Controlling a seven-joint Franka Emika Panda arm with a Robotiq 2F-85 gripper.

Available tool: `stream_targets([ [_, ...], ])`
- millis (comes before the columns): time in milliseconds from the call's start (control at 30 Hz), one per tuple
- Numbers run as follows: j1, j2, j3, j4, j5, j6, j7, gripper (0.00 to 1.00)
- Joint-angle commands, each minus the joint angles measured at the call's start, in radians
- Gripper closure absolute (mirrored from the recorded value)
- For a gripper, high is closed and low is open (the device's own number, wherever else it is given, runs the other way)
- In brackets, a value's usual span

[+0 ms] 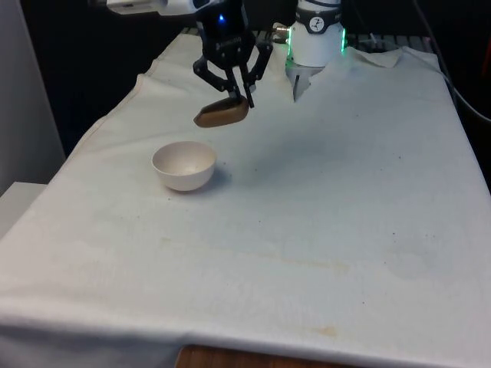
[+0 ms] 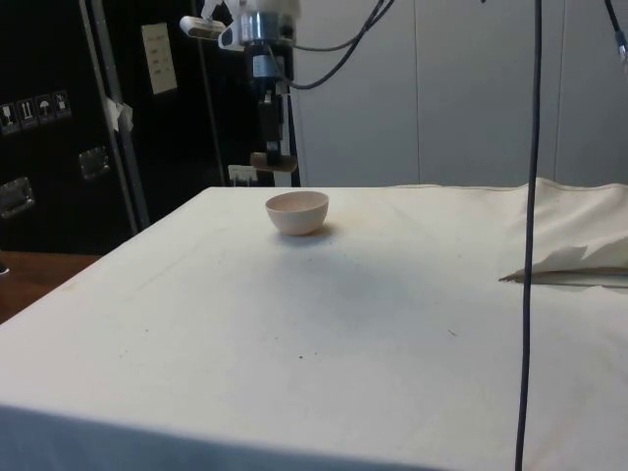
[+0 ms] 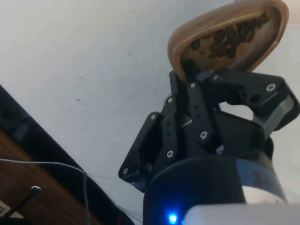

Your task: Pour the coffee beans from the cup into the bowl.

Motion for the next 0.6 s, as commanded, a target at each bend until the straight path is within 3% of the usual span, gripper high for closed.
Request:
stream_targets([
  [0,-0.002,0.003,0.000,0.003,0.007,-0.004,0.006,1.00],
  [333,0.000,0.004,-0.014,0.000,0.020,0.001,0.019,1.00],
  [567,-0.001,0.013,-0.028,0.007,0.035,0.007,0.057,1.00],
])
